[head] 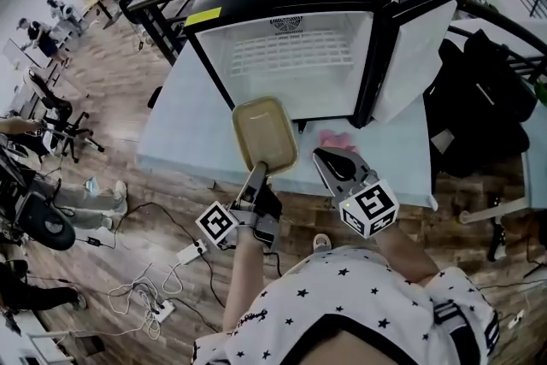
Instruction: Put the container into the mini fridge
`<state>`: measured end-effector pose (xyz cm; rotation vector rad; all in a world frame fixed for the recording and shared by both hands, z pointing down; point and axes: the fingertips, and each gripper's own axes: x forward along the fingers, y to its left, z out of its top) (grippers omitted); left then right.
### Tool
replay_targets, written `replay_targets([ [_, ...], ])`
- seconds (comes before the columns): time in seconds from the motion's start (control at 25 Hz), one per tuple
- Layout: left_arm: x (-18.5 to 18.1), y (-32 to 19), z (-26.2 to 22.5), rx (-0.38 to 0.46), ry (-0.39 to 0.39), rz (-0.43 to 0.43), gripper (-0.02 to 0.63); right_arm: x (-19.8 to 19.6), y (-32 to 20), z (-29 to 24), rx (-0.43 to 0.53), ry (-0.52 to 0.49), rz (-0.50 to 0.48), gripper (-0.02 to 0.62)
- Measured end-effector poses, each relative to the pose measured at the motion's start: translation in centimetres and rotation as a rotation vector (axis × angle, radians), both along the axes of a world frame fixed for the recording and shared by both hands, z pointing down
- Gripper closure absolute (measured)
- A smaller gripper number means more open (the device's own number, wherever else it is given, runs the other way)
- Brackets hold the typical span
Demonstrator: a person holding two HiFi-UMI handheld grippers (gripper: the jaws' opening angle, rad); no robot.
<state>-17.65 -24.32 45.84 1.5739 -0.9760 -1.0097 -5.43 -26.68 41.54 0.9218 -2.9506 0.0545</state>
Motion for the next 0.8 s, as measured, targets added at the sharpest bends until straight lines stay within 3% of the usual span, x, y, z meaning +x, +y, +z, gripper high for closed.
replay_targets([
  [0.8, 0.2, -9.9, -1.5, -0.038, 0.078, 0.003, 0.391, 1.8, -5.1, 1.6, -0.042, -0.002, 0.043, 0.574],
])
